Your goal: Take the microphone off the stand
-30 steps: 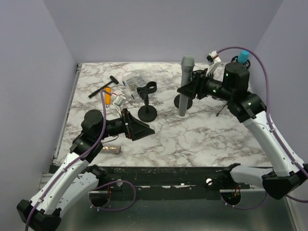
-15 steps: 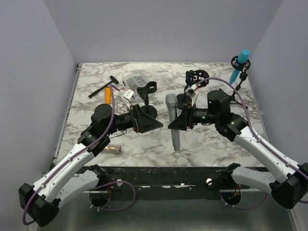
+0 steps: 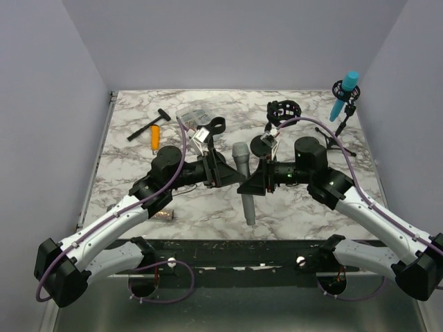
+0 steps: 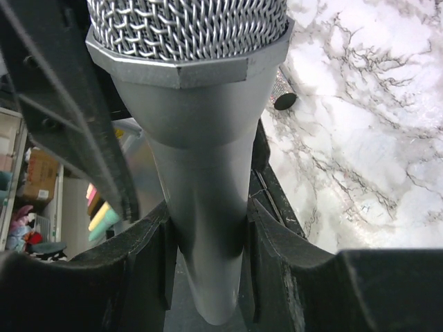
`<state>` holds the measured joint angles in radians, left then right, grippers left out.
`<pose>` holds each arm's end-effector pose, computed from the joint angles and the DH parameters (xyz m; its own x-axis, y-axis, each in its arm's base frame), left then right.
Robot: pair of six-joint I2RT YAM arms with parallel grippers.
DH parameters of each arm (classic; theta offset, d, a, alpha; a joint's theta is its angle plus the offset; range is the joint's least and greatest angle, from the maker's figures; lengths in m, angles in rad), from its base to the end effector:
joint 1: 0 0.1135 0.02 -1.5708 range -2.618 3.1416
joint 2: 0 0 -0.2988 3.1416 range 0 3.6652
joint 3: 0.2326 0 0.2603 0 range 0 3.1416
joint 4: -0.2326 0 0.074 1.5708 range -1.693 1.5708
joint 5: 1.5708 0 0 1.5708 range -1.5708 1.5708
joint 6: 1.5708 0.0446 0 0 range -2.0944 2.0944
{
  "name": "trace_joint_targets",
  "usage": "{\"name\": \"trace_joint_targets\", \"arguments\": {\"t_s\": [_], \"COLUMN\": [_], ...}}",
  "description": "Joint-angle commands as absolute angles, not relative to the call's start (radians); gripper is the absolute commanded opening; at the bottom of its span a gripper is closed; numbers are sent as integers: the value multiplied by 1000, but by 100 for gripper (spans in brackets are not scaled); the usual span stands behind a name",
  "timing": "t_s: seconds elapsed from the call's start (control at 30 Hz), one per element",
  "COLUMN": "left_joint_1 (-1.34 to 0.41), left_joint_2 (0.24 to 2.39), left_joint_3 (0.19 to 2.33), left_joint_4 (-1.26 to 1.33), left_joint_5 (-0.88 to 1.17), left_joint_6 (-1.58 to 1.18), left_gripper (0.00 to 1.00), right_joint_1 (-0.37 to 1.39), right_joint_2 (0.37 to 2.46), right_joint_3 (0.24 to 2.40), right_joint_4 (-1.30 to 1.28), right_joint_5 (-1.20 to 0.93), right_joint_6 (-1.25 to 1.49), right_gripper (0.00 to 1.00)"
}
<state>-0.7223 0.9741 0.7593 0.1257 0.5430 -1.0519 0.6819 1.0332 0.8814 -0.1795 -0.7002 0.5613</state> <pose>0.1529 -0.1654 0.3553 -0.8599 -0.2332 -0.4540 0.4142 0.2009 -0.8877 0.1594 0.1664 0.3560 -0.7221 -0.0619 -0.6890 -0.6741 0.2866 0.6808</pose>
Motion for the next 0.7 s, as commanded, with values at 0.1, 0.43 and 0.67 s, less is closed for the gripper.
{"name": "trace_joint_targets", "arguments": {"t_s": [0.1, 0.43, 0.67], "left_joint_1": [-730, -739, -737], "left_joint_2": [993, 1037, 1000], "left_joint_3": [781, 791, 814], "left_joint_4": [200, 223, 161], "left_joint_5": [484, 497, 464], "left_joint_6": [-1061, -1073, -1019], "left_gripper": [65, 46, 4], "right_joint_1": [701, 718, 727], "right_joint_2": [999, 984, 981], "right_joint_3": [852, 831, 836], "right_joint_4": [-136, -116, -149], "right_joint_5": [-715, -693, -643], "right_joint_6": [574, 583, 576], "right_gripper": [11, 11, 51]}}
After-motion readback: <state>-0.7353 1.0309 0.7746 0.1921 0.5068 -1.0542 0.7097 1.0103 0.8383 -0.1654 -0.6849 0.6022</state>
